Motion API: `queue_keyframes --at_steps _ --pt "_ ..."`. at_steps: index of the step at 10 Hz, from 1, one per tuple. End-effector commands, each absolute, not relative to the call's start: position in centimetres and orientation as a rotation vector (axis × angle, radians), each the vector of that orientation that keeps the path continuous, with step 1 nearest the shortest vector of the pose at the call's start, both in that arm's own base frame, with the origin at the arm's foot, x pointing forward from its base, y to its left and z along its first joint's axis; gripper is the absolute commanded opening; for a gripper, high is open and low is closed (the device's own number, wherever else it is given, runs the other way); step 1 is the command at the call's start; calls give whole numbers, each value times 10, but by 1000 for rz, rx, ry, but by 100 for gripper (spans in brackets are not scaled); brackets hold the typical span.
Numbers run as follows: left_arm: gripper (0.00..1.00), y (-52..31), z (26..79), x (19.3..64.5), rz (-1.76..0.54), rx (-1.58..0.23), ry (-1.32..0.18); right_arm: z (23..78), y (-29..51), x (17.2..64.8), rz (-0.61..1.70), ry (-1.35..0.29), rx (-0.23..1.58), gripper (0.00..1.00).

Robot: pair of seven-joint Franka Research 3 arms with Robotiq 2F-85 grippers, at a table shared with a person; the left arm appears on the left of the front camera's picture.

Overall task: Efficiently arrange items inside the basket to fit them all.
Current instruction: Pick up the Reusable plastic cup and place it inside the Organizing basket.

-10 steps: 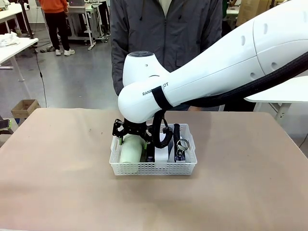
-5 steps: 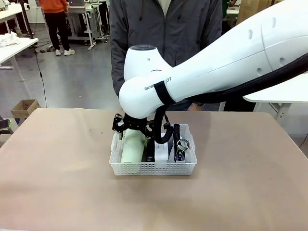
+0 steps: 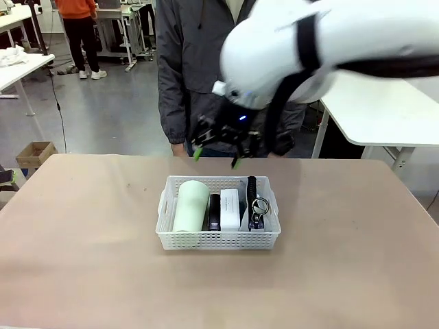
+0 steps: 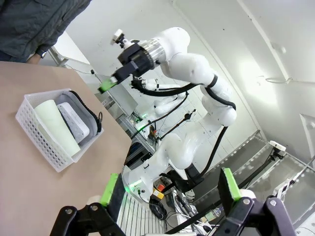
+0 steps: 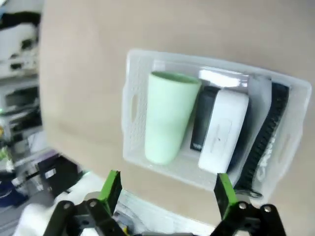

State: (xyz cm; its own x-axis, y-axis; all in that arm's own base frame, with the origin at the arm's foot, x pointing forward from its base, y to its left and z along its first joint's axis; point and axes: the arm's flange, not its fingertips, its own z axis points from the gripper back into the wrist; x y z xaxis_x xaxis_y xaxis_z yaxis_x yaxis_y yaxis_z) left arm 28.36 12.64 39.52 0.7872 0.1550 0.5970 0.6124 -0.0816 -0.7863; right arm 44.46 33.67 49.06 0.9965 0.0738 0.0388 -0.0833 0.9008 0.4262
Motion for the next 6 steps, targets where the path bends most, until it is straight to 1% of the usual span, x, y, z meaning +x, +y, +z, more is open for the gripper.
queue_keyframes --at_steps 1,3,4,5,6 --pt "100 113 398 274 -397 -1645 -623 487 257 435 78 88 611 100" --pt "100 113 398 274 -397 -1645 -623 494 168 435 98 137 865 100" --pt "100 113 398 274 -397 -1645 -623 488 124 431 72 142 1003 100" --pt "100 113 398 274 -397 -1645 -623 478 84 419 41 97 1154 100" --pt "100 113 398 274 -397 -1645 -623 461 47 399 -45 24 1228 100"
